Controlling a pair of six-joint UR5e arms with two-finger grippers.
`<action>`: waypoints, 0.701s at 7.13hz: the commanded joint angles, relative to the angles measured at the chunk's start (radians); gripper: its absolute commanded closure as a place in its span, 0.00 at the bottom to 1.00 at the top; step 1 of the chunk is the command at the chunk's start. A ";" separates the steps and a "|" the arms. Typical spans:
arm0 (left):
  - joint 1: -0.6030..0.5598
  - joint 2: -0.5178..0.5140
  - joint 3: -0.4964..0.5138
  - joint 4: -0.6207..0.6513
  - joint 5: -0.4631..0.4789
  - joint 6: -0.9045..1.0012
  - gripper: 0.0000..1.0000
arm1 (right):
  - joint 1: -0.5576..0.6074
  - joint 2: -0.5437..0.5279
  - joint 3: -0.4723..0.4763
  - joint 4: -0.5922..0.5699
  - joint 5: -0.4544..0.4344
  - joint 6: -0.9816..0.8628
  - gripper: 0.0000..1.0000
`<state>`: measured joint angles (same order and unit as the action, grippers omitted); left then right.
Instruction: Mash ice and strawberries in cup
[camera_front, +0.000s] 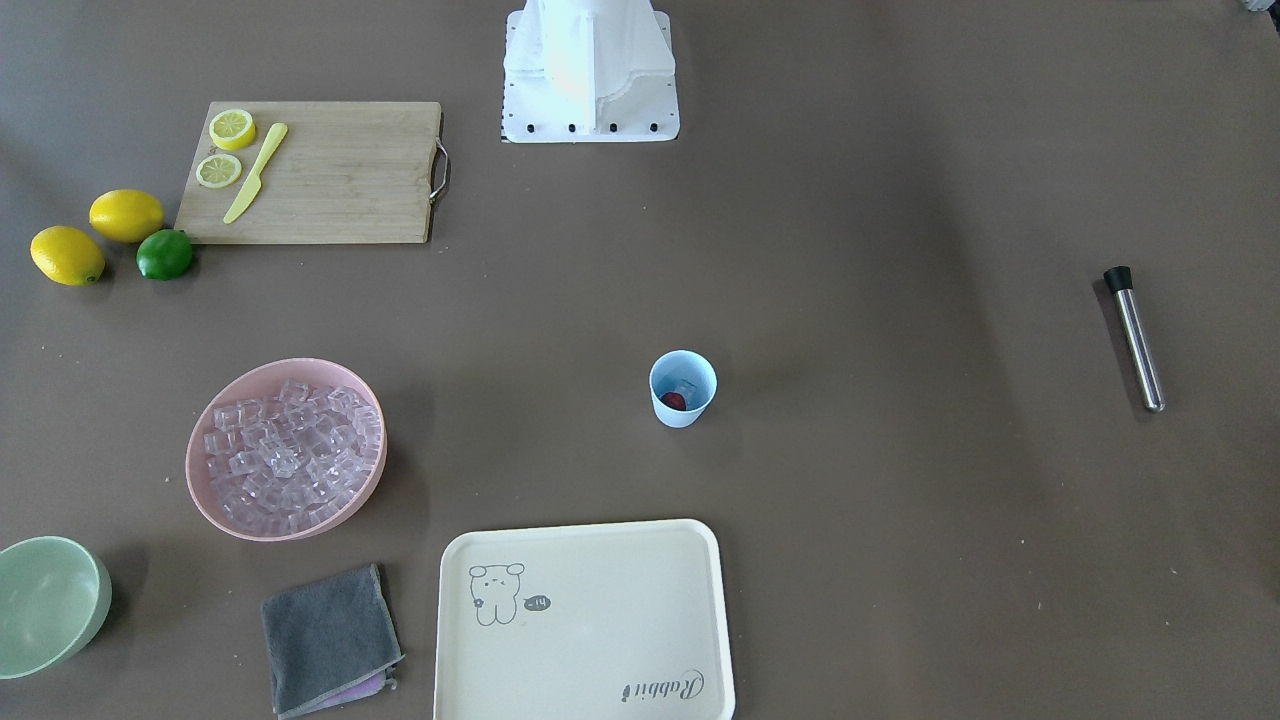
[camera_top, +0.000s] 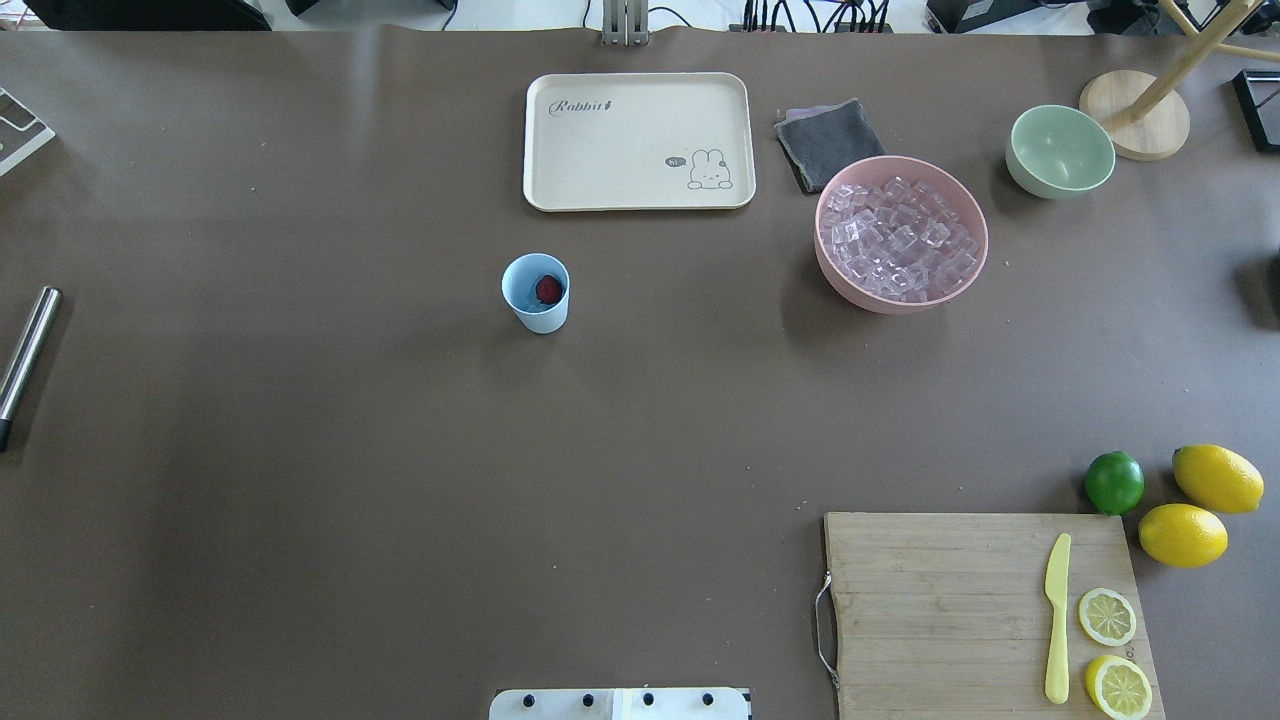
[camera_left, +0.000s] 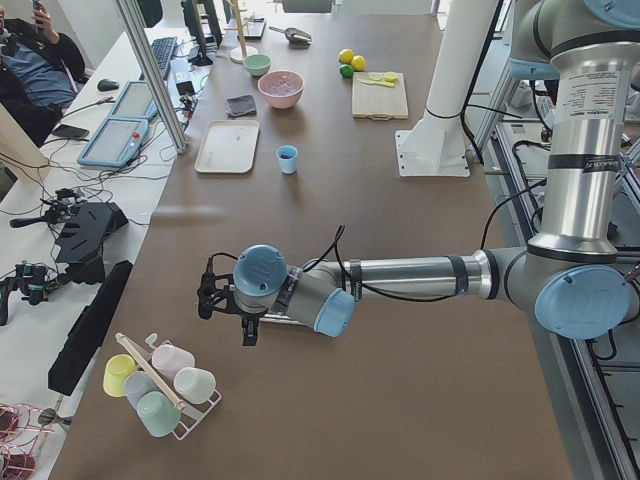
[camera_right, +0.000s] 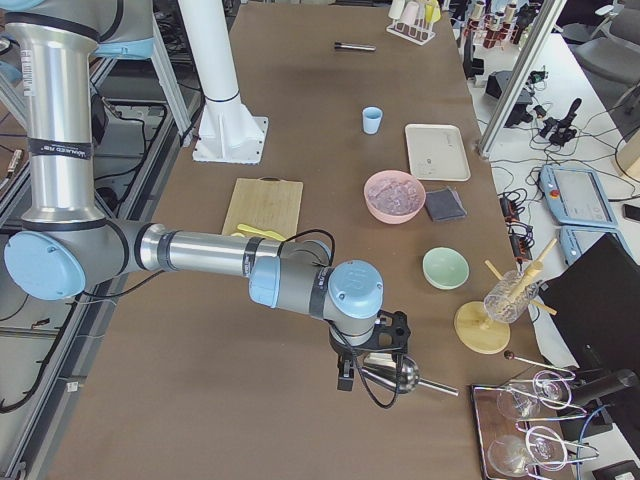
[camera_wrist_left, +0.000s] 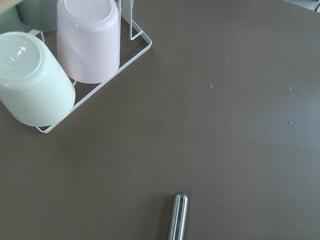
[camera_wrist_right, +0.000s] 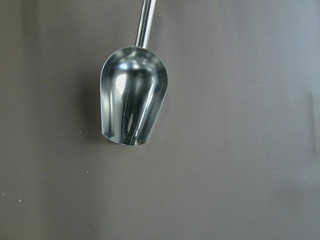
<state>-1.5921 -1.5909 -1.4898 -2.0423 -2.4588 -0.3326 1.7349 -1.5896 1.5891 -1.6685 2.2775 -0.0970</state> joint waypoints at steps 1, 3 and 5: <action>0.003 0.003 -0.036 0.144 0.050 0.183 0.02 | -0.001 0.013 -0.030 0.000 -0.006 0.005 0.01; -0.023 0.026 -0.099 0.233 0.050 0.216 0.02 | -0.012 0.038 -0.024 0.000 -0.007 0.007 0.01; -0.041 0.063 -0.138 0.222 0.083 0.231 0.02 | -0.012 0.043 -0.040 -0.002 -0.006 0.007 0.01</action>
<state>-1.6184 -1.5403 -1.5988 -1.8257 -2.3888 -0.1120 1.7242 -1.5499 1.5604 -1.6693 2.2726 -0.0903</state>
